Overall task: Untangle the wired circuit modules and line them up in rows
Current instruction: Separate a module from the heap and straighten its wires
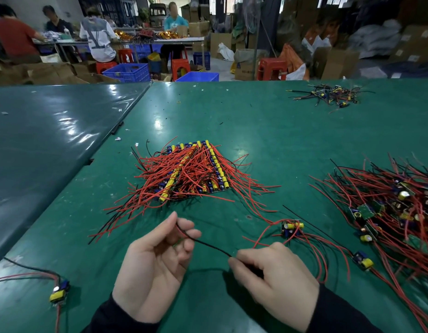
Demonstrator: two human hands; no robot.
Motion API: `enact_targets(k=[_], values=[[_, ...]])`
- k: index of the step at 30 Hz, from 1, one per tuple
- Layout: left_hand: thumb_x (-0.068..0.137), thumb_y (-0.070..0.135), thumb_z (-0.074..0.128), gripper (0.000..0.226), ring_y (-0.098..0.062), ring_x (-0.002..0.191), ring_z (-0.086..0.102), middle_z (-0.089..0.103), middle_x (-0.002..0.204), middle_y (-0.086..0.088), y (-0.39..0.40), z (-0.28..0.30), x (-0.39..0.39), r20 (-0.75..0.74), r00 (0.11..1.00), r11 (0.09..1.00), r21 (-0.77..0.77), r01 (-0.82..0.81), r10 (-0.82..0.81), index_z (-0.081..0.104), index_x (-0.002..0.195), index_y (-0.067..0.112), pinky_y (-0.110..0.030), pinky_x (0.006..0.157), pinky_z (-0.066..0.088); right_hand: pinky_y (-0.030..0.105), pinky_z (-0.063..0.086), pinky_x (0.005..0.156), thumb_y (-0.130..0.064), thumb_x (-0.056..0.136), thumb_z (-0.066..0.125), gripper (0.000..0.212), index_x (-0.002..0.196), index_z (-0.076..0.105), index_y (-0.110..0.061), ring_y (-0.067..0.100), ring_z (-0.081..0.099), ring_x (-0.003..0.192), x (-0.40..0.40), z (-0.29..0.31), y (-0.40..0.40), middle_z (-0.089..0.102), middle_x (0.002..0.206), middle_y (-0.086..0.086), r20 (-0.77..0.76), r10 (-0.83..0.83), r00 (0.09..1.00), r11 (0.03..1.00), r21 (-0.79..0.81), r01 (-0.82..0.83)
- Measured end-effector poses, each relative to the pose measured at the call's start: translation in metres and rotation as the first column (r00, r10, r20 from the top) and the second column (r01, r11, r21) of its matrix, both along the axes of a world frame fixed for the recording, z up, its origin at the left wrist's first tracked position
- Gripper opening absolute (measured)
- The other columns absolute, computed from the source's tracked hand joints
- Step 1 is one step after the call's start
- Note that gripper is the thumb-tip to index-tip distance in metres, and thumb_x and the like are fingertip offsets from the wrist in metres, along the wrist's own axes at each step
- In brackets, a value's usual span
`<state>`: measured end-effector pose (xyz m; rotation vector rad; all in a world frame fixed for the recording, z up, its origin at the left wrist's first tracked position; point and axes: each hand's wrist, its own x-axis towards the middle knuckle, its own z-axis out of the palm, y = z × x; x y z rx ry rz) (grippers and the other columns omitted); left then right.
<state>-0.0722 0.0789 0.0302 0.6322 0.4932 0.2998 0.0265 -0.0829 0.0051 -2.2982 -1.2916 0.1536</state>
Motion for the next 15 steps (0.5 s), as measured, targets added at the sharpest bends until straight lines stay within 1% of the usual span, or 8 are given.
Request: enact_targets(k=[1,2,3,6,9,12,13,15], values=[[0.037,0.019,0.092,0.035,-0.012,0.04,0.05,0.057,0.058,-0.01,0.0008,0.0,0.0,0.022,0.999,0.999,-0.031,0.025,-0.025,0.067,0.056,0.005,-0.014,0.036,0.041,0.035,0.045,0.062,-0.054,0.091,0.036,0.037,0.077,0.044,-0.02,0.023,0.047,0.063,-0.0001,0.0001,0.0001,0.048,0.057,0.006,-0.005,-0.007,1.0,1.0,-0.001,0.007],[0.028,0.018,0.095,0.043,-0.012,0.041,0.049,0.055,0.057,-0.009,0.0011,0.0002,-0.0003,0.045,0.998,0.997,-0.048,0.056,-0.054,0.066,0.056,0.005,-0.016,0.035,0.04,0.035,0.046,0.062,-0.054,0.091,0.036,0.038,0.078,0.044,-0.019,0.023,0.047,0.063,0.0002,0.0,-0.0001,0.049,0.058,0.006,-0.009,-0.015,1.0,1.0,-0.001,0.015],[0.027,0.017,0.096,0.045,-0.012,0.041,0.045,0.051,0.056,-0.008,0.0012,-0.0006,-0.0009,0.071,0.994,0.995,-0.048,0.088,-0.085,0.062,0.055,0.005,-0.017,0.033,0.037,0.035,0.045,0.062,-0.054,0.091,0.036,0.038,0.079,0.045,-0.019,0.023,0.047,0.063,0.0005,-0.0004,-0.0001,0.049,0.058,0.006,-0.007,-0.02,1.0,1.0,-0.003,0.02],[0.043,0.014,0.091,0.043,-0.012,0.04,0.033,0.036,0.05,-0.006,0.0002,-0.0026,-0.002,0.154,0.972,0.982,-0.036,0.185,-0.177,0.051,0.051,0.005,-0.02,0.033,0.026,0.035,0.044,0.062,-0.056,0.091,0.035,0.036,0.079,0.044,-0.023,0.025,0.047,0.067,-0.0011,-0.0013,-0.0003,0.045,0.059,0.005,0.037,-0.014,0.999,1.0,-0.006,0.014],[0.045,0.013,0.091,0.044,-0.012,0.042,0.033,0.031,0.052,-0.002,0.0024,-0.0028,-0.0019,0.169,0.968,0.975,-0.095,0.202,-0.184,0.048,0.053,0.008,-0.02,0.033,0.031,0.035,0.044,0.063,-0.056,0.091,0.034,0.037,0.073,0.041,-0.025,0.028,0.044,0.067,-0.0005,-0.0029,-0.0005,0.043,0.059,0.006,0.056,0.019,0.998,1.0,-0.009,-0.019],[0.042,0.011,0.092,0.047,-0.01,0.041,0.03,0.027,0.05,0.001,0.0053,-0.0009,-0.0018,0.16,0.978,0.98,-0.12,0.157,-0.137,0.046,0.052,0.01,-0.019,0.032,0.032,0.037,0.04,0.059,-0.053,0.092,0.036,0.038,0.069,0.038,-0.022,0.025,0.032,0.061,0.0016,-0.0016,0.0,0.037,0.055,0.007,0.06,0.159,0.985,0.987,0.024,-0.161],[0.039,0.01,0.093,0.048,-0.009,0.04,0.029,0.027,0.05,0.001,0.0066,-0.0008,-0.0018,0.149,0.982,0.981,-0.134,0.138,-0.118,0.046,0.051,0.01,-0.018,0.031,0.031,0.036,0.038,0.055,-0.05,0.093,0.039,0.037,0.068,0.038,-0.023,0.024,0.032,0.059,0.0017,-0.0005,0.0006,0.038,0.054,0.006,0.072,0.229,0.971,0.972,0.029,-0.231],[0.028,0.006,0.094,0.05,-0.009,0.037,0.032,0.032,0.05,0.0,0.0096,-0.0011,-0.0011,0.093,0.992,0.98,-0.17,0.101,-0.086,0.05,0.051,0.008,-0.016,0.027,0.029,0.03,0.034,0.047,-0.042,0.092,0.048,0.034,0.065,0.043,-0.022,0.022,0.04,0.052,-0.0007,0.0018,-0.0004,0.044,0.051,0.003,0.19,0.323,0.927,0.941,0.037,-0.336]])
